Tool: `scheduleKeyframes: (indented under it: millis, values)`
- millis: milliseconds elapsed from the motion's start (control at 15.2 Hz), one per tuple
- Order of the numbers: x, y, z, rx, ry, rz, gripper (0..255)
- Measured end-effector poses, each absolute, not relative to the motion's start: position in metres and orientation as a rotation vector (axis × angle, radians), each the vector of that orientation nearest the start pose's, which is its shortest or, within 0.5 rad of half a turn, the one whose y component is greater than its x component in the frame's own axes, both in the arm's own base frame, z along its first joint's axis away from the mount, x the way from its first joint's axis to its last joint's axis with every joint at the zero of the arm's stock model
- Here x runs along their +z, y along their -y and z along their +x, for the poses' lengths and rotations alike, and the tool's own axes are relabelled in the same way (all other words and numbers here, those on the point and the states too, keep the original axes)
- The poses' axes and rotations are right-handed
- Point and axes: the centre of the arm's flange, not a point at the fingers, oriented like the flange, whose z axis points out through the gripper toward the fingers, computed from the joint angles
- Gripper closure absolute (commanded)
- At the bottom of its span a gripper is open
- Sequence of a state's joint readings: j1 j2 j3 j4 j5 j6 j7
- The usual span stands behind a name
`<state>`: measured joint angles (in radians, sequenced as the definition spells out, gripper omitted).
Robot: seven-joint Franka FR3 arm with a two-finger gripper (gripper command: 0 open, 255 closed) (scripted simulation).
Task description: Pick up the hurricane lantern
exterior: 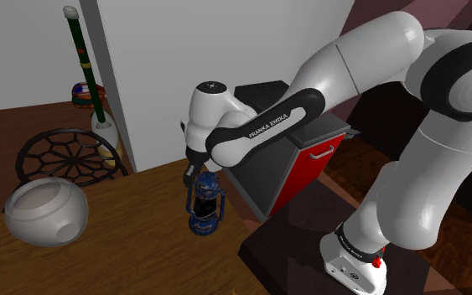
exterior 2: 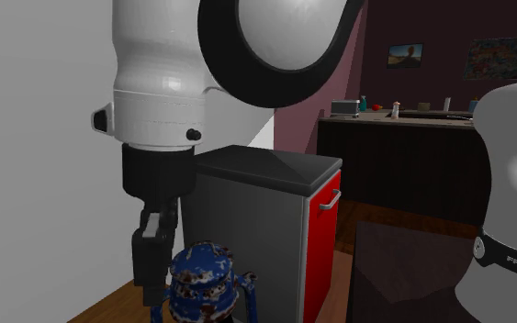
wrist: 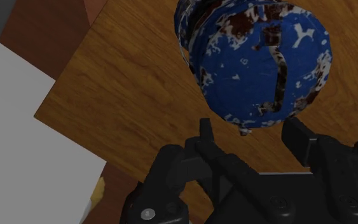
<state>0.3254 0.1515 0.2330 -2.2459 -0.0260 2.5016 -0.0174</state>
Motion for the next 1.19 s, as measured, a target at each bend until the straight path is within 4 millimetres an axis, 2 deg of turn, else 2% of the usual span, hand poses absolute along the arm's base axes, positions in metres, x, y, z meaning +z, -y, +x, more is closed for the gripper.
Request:
scheduleKeyframes:
  millis: [660, 1188]
  values:
    - [0.312, -0.290, 0.465, -0.153, 0.901, -2.957, 255]
    - [0.353, -0.288, 0.465, -0.152, 0.901, -2.958, 255]
